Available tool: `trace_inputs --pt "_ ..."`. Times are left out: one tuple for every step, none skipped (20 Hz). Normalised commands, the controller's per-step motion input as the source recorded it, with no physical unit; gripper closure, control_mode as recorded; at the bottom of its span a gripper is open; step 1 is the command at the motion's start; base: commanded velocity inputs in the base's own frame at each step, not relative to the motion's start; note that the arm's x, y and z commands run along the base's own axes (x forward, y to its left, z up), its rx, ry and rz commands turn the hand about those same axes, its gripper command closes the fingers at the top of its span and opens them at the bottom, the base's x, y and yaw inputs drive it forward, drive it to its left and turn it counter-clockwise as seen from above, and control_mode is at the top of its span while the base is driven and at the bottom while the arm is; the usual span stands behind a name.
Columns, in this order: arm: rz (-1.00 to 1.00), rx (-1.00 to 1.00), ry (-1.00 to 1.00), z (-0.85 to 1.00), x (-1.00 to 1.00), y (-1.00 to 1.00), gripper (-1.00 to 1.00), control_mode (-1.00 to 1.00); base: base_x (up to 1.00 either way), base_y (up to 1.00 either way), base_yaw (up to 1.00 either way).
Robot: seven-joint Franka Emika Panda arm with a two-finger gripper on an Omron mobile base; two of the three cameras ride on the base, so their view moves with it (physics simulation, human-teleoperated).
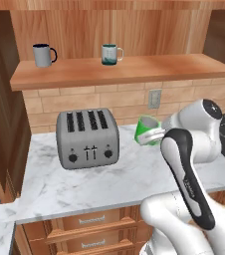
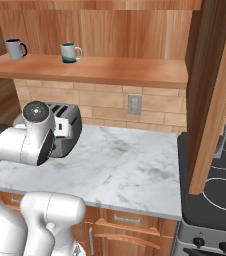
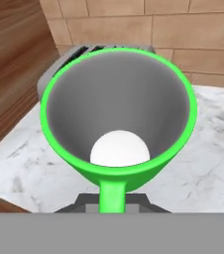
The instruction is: Pick the mug on the counter and place it in the cabinet with the handle facing the right, like the mugs already inside.
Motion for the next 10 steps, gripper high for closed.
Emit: trace_inputs --pt "0.17 0.00 -0.04 0.44 -0.20 0.00 1.00 -1.00 0.00 0.00 0.00" --pt "0.17 0.00 -0.02 0.31 -0.17 0.00 1.00 -1.00 0.00 0.00 0.00" --pt "0.18 0.00 -0.01 0.30 -0.21 0.00 1.00 -1.00 0.00 0.00 0.00" --pt "0.19 -0.02 0.00 0.28 -0.24 0.00 1.00 -1.00 0.00 0.00 0.00" --pt "0.20 -0.03 0.00 0.31 -0.19 0.00 1.00 -1.00 0.00 0.00 0.00" --pt "0.22 -0.03 0.00 0.27 -0.19 0.00 1.00 -1.00 0.00 0.00 0.00" --pt "0.23 -0.03 0.00 0.24 -0.19 0.00 1.00 -1.00 0.00 0.00 0.00" --pt "0.23 -0.02 0.00 0.21 -0.19 0.00 1.00 -1.00 0.00 0.00 0.00" --pt "0.24 -0.02 0.00 0.21 -0.16 0.00 1.00 -1.00 0.00 0.00 0.00" --pt "0.24 -0.03 0.00 0.29 -0.21 0.00 1.00 -1.00 0.00 0.00 0.00"
